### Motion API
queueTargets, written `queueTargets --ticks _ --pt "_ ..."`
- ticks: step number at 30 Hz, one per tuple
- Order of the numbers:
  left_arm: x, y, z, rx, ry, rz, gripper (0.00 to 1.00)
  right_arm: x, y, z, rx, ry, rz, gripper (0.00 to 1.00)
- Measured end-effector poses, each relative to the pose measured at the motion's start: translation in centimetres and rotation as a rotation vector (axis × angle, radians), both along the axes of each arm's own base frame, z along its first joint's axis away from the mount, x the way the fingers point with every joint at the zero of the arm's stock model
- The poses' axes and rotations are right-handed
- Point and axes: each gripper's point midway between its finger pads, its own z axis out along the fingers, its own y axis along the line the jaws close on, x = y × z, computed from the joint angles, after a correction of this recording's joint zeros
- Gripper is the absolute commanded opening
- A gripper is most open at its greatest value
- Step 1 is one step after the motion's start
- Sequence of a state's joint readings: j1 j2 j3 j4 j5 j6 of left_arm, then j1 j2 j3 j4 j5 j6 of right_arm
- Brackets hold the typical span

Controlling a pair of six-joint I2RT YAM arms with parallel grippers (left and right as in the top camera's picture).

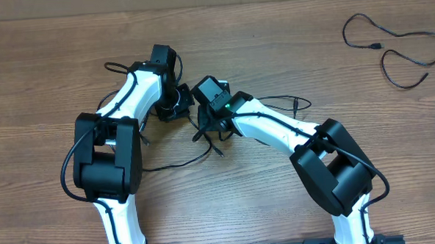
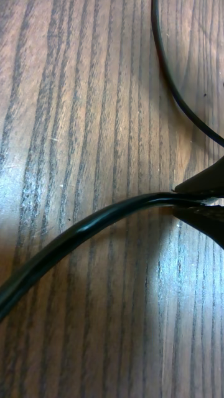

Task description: Untangle cables

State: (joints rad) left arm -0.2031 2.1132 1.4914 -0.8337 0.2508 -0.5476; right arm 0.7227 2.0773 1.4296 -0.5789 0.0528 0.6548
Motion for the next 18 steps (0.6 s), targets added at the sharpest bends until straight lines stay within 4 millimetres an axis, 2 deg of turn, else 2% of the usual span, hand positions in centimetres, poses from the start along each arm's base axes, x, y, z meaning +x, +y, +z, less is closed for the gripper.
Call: queueTargets --ticks 5,12,18 --pt "0.0 0.0 0.0 0.0 0.0 0.0 0.04 -0.4 0.0 -0.8 -0.007 0.005 0.003 0.42" --pt "0.0 0.0 0.0 0.0 0.0 0.0 0.04 -1.2 1.5 -0.8 -0.013 -0.029 0.035 0.41" --pt "0.0 -0.1 0.0 -0.003 0.001 -0.001 0.04 -1.4 1.3 -1.2 -0.057 -0.045 0.034 0.28"
